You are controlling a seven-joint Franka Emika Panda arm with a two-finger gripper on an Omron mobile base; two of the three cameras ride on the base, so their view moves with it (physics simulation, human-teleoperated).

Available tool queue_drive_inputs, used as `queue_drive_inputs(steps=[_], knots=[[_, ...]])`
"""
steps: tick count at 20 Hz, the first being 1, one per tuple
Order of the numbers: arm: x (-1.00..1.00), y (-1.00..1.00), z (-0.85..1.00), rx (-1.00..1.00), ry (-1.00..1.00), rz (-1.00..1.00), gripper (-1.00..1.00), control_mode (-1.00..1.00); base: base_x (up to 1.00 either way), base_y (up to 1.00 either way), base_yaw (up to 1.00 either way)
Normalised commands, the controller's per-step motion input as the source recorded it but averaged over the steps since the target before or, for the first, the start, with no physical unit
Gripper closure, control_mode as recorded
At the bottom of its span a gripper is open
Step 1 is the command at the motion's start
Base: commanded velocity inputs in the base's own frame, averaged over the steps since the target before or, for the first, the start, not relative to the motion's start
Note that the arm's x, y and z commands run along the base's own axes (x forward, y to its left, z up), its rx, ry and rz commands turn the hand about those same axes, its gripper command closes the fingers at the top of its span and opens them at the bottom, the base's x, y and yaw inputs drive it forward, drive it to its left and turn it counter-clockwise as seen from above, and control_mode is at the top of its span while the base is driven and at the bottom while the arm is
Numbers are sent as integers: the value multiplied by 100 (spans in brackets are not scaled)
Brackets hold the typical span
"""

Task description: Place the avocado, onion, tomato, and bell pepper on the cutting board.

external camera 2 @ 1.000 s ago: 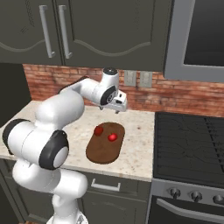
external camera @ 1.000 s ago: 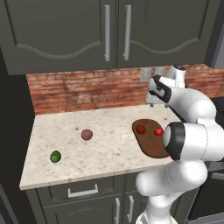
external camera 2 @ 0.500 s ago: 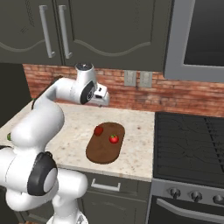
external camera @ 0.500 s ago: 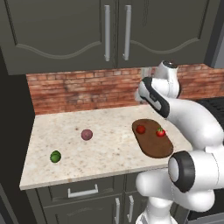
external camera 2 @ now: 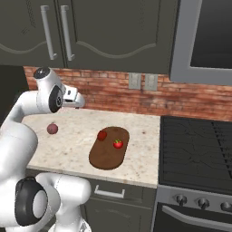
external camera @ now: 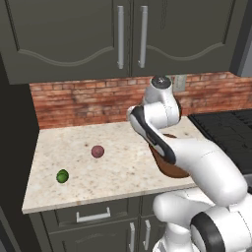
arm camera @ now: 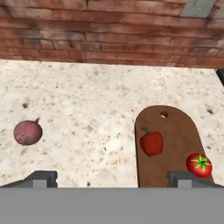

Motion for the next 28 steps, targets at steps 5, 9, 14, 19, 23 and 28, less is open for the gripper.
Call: queue_drive_inputs(steps=[5, 9, 14, 19, 23, 28], knots=[[-22, 100, 4, -13, -1, 3, -100, -100, 0, 0, 0], [-14, 95, 0, -13, 0, 4, -100, -100, 0, 0, 0], [-3, 68, 3, -3, 0, 9, -100, -100, 0, 0, 0], [0, 35, 3, 0, 0, 13, -100, -100, 0, 0, 0], [0, 21, -1, 0, 0, 9, -100, -100, 0, 0, 0], [6, 2, -16, 0, 1, 1, -100, -100, 0, 0, 0]])
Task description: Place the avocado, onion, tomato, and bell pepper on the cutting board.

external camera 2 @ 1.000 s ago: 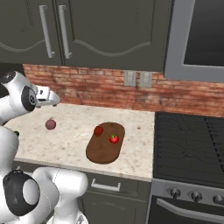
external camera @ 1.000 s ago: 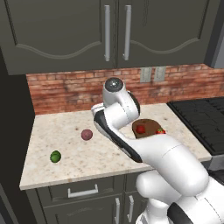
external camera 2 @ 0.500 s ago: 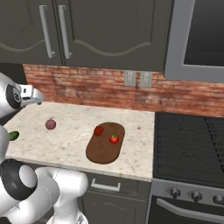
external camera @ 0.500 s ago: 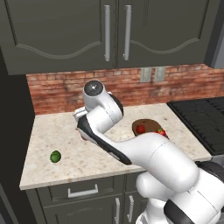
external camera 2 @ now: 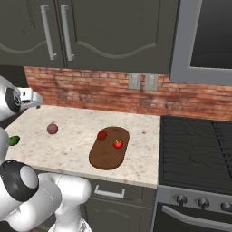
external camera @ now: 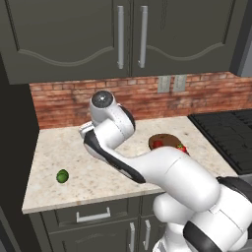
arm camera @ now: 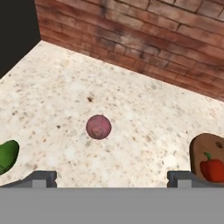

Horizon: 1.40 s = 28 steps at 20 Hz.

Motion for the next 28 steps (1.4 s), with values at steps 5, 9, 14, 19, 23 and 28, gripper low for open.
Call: queue_drive_inputs(steps=[5, 9, 14, 19, 23, 28], knots=[[11, 0, -19, 0, 0, 0, -100, -100, 0, 0, 0], [24, 0, -6, 2, 3, -1, -100, -100, 0, 0, 0], [38, 1, 0, 8, 18, -5, -100, -100, 0, 0, 0], [38, 0, 0, 10, 28, -7, -100, -100, 0, 0, 0], [20, 2, -5, 3, 16, -4, -100, -100, 0, 0, 0], [9, 8, -21, 0, 7, 0, -100, -100, 0, 0, 0]])
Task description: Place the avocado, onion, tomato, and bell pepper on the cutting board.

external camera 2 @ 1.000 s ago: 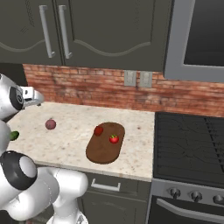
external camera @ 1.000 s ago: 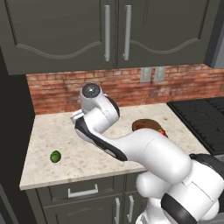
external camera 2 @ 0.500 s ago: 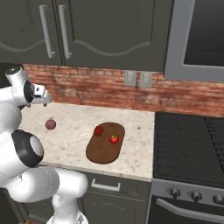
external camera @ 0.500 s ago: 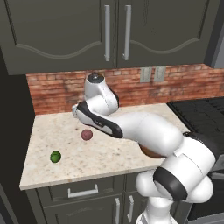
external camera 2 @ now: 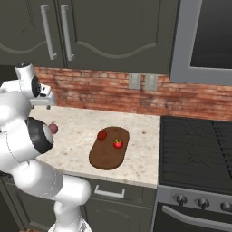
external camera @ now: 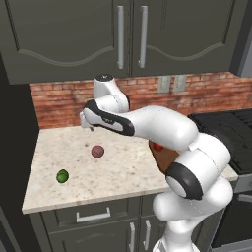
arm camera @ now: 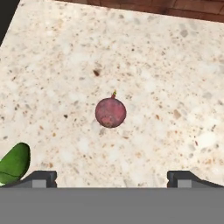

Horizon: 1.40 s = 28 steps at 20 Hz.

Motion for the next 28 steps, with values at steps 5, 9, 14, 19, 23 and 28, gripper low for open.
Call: queue_drive_inputs(steps=[5, 9, 14, 19, 23, 28], knots=[[10, 5, -32, 0, 6, 0, -100, -100, 0, 0, 0], [15, 3, -27, 0, 6, 0, -100, -100, 0, 0, 0], [18, 5, -22, 0, 4, 0, -100, -100, 0, 0, 0], [16, 7, -9, 0, 0, 0, -100, -100, 0, 0, 0], [15, 7, -11, 0, 0, 0, -100, -100, 0, 0, 0], [15, 1, -11, 0, 0, 0, -100, -100, 0, 0, 0]])
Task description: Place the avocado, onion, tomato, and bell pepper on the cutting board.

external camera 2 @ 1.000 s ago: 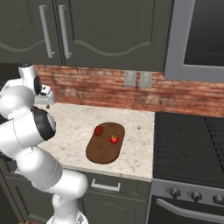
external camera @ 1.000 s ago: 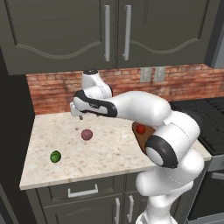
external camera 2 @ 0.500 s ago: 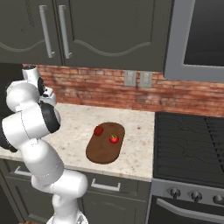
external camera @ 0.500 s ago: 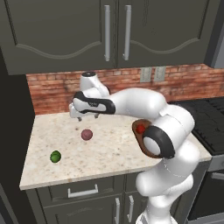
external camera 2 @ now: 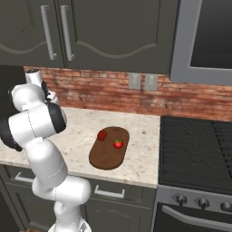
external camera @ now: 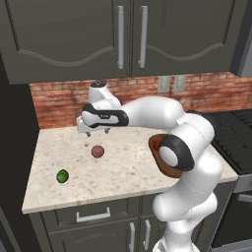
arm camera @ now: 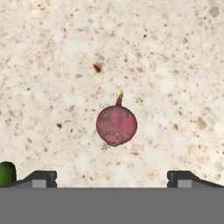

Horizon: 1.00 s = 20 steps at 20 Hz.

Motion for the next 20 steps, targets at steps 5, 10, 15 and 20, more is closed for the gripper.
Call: queue_drive_inputs(steps=[5, 10, 15, 20], knots=[[12, 0, -13, 0, 1, 0, -100, -100, 0, 0, 0], [5, 1, -9, 0, 1, 0, -100, -100, 0, 0, 0], [0, 0, -8, 0, 1, 0, -100, -100, 0, 0, 0], [0, 0, -14, 0, 3, 0, -100, -100, 0, 0, 0]])
